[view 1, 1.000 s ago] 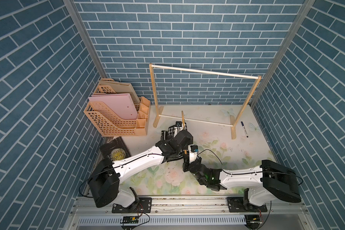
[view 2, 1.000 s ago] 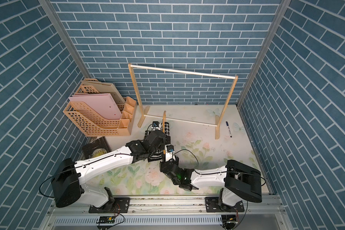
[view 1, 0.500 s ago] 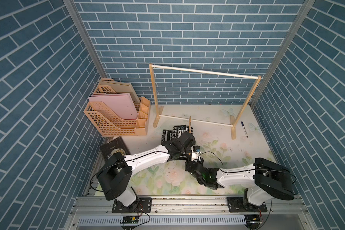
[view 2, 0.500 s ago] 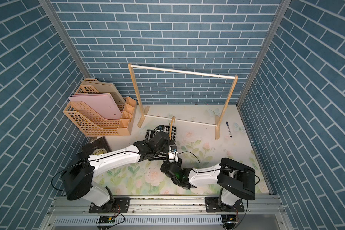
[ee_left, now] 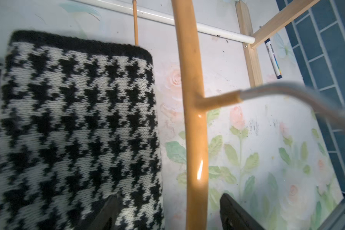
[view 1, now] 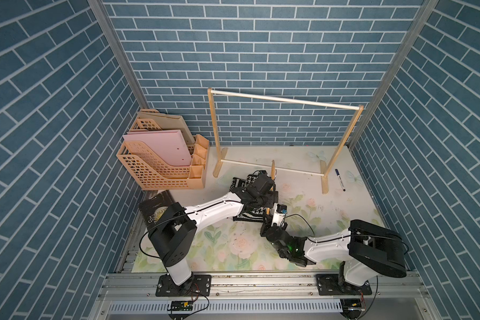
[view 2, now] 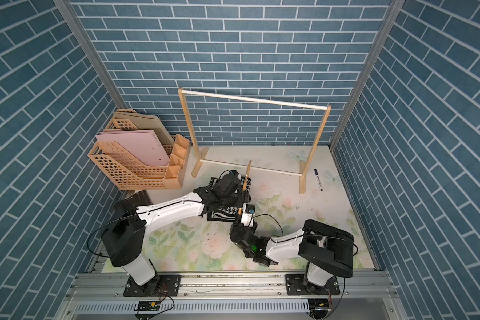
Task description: Hang the scarf on the hanger
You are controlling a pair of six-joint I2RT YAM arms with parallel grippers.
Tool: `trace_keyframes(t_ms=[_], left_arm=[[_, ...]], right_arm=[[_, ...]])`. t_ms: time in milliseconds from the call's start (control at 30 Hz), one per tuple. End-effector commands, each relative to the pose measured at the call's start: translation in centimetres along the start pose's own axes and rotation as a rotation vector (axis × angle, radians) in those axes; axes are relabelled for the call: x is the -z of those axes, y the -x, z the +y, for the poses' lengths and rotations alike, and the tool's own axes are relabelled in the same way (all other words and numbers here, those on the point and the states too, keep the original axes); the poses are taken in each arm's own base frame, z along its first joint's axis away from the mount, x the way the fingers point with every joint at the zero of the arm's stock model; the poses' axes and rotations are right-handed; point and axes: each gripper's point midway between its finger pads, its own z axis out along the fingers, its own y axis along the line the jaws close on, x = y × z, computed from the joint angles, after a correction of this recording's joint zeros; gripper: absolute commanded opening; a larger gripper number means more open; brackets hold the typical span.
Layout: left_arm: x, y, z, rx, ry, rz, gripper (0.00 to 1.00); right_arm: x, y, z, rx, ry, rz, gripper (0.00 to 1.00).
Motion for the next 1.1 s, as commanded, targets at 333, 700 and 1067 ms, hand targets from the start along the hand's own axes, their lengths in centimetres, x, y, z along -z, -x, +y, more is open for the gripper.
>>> trace_keyframes(t_ms=[333, 700, 1067], left_arm=[[5.1, 6.6, -7.2, 0.154, -0.429, -0.106, 0.82], [7.1, 8.4, -7.2, 0.144, -0.505, -0.131, 0.79], [13.8, 10.1, -5.0, 0.058, -0.455, -0.250, 0.87]], right_arm=[[0.7, -2.1, 0.9, 0.142, 0.070, 0.072, 0.00], [0.7, -2.0, 1.1, 0.148, 0.061, 0.084, 0.00], [0.3, -2.4, 1.7, 0.159, 0.063, 0.105, 0.00]])
